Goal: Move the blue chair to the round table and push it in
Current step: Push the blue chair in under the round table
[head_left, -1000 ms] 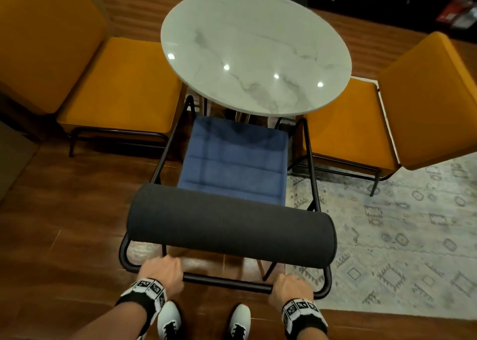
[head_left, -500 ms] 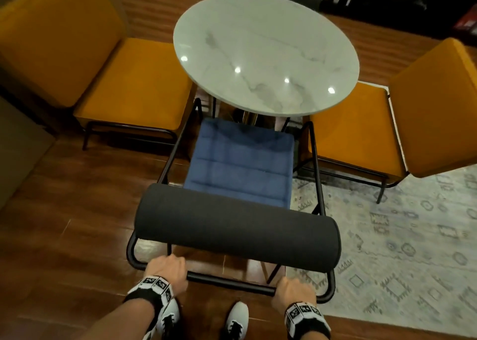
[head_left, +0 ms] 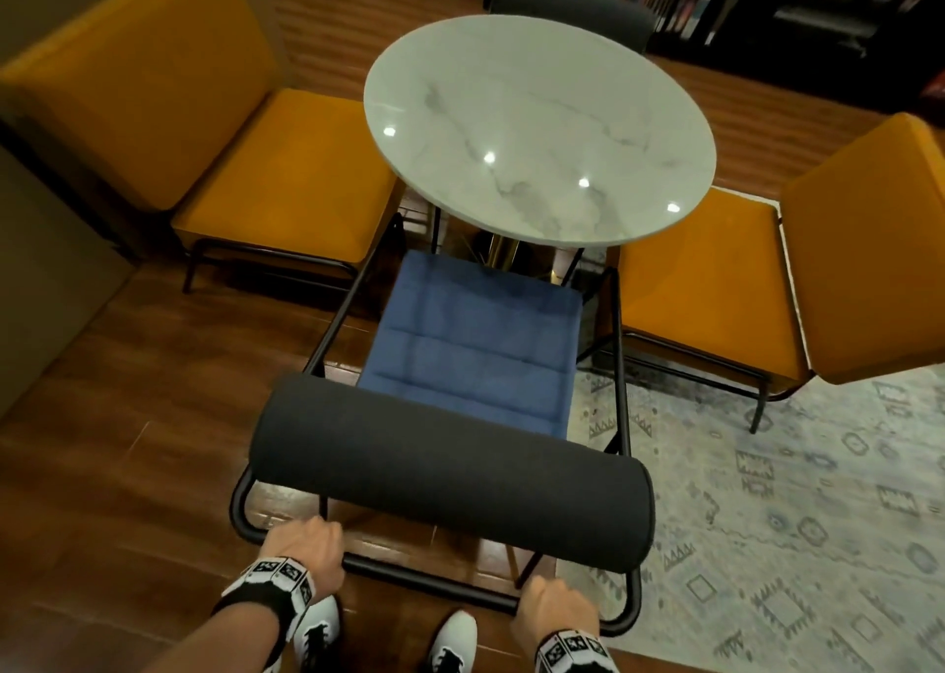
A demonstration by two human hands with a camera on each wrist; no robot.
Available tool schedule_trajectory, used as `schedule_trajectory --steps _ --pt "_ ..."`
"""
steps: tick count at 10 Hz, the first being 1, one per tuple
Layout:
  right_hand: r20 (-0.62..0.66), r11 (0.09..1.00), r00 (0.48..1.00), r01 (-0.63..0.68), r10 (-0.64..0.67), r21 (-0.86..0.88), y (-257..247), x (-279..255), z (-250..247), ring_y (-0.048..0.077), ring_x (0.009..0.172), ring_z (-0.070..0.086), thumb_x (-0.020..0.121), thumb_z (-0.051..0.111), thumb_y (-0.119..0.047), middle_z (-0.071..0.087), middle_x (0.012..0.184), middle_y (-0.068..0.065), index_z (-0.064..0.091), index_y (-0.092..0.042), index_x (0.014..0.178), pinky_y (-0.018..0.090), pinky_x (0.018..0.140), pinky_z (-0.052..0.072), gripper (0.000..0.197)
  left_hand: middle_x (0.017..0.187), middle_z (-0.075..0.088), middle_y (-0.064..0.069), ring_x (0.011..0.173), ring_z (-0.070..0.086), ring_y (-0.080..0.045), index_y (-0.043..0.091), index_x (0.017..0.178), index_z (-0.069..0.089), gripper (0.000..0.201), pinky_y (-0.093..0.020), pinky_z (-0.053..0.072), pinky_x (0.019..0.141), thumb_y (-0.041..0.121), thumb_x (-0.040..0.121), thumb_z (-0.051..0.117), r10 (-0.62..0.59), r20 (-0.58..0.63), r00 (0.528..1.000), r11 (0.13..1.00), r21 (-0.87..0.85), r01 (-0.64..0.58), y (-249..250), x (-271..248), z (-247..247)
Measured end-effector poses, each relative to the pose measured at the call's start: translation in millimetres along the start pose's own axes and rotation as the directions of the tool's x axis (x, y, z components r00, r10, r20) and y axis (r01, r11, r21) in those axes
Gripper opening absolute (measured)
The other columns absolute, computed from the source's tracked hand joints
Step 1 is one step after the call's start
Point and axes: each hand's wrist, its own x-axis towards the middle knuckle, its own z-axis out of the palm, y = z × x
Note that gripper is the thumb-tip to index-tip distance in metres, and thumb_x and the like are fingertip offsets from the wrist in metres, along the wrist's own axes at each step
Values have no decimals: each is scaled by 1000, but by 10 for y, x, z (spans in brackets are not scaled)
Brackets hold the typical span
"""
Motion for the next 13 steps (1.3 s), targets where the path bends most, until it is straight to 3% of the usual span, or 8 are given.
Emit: schedule_trajectory --steps 1,2,5,6,8,11,12,13 --pt "39 1000 999 10 -10 12 29 -25 55 25 118 55 93 36 -29 58 132 6 41 -10 140 39 97 48 51 126 63 -1 117 59 -22 22 121 58 41 -36 50 96 37 84 46 -9 30 1000 1000 -4 9 -7 -56 107" --pt "28 1000 999 18 -18 6 33 -33 32 24 118 55 95 36 -29 58 131 4 53 -19 130 39 96 48 41 126 63 -1 117 59 -22 23 121 58 40 -36 50 95 36 85 46 -21 18 1000 1000 0 21 -5 -51 107" --pt "-53 1000 998 27 -27 -6 19 55 -88 26 110 60 94 45 -28 64 115 3 59 -23 117 38 90 50 28 122 66 1 112 63 -21 22 117 61 36 -34 53 90 30 86 46 -26 -28 999 1000 -2 26 -61 128 -130" --pt "-69 998 997 -14 19 64 124 35 -71 24 102 63 88 50 -35 65 103 -1 56 -22 122 37 83 52 37 123 66 1 112 63 -21 22 119 60 36 -34 51 88 31 87 46 -9 -51 999 1000 10 9 -71 143 -122" --pt "-33 999 999 -32 32 -8 209 34 -30 30 112 58 91 50 -36 60 122 9 54 -17 124 38 93 48 38 122 66 0 113 63 -23 21 119 60 37 -35 51 91 30 86 46 3 -27 1000 1000 5 -3 -66 101 -104" --pt "15 1000 1000 0 0 19 198 12 -65 29 112 59 93 48 -31 59 115 10 50 -15 126 37 93 47 37 119 67 3 111 64 -21 24 117 59 37 -36 54 89 30 83 46 8 30 1000 998 -61 -7 -102 78 -89" --pt "80 997 997 18 -24 73 281 5 -4 26 114 57 92 47 -39 58 123 8 47 -20 134 35 96 46 46 122 65 1 112 62 -22 26 109 57 27 -37 53 92 36 85 51 75 63 995 992 -109 -68 -153 -8 -188" --pt "217 970 976 -74 22 232 320 133 -149 22 135 37 100 41 -43 40 148 2 38 -20 145 30 109 30 50 142 47 4 129 49 -26 31 131 46 45 -40 42 106 43 89 53 181 75 981 957 -243 -158 -199 -145 -256"
